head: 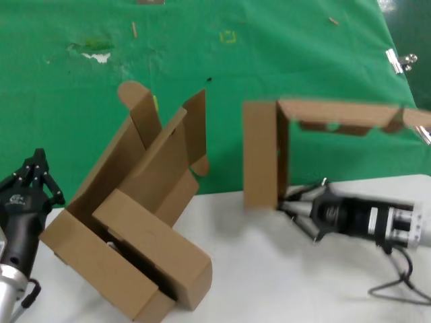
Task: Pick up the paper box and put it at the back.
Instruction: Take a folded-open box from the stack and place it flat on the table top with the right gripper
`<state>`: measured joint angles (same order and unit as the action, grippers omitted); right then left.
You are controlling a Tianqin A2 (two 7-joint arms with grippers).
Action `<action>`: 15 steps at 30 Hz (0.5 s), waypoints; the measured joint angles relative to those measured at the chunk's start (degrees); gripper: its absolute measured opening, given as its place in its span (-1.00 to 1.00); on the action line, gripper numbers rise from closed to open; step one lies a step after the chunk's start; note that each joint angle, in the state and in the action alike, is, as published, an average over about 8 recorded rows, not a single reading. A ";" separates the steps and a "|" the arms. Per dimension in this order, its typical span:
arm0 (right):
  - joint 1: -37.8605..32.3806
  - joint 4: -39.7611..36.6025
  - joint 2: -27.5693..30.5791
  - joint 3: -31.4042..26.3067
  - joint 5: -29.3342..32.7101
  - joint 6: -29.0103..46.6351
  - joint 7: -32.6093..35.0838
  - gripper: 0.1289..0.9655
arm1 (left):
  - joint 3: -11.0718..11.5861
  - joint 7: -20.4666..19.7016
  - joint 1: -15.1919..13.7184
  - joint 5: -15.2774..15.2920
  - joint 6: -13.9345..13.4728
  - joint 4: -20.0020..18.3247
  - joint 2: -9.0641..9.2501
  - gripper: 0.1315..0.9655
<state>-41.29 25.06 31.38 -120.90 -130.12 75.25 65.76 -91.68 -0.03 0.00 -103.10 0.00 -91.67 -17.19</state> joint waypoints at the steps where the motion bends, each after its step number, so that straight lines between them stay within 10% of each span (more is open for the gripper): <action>1: 0.14 1.70 0.43 1.71 1.34 -2.36 -1.16 -0.96 | 0.00 0.00 0.00 0.00 0.00 0.00 0.00 -0.98; 7: -0.24 14.08 4.34 7.66 10.88 -16.19 -11.70 -0.98 | 0.00 0.00 0.00 0.00 0.00 0.00 0.00 -0.98; 15: -6.62 27.99 11.24 1.22 27.28 -24.55 -30.72 -0.98 | 0.00 0.01 0.00 -0.01 0.00 0.00 0.00 -0.98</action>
<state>-47.90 53.05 42.62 -119.69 -102.84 50.70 35.03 -91.68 -0.03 0.00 -103.11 0.00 -91.67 -17.19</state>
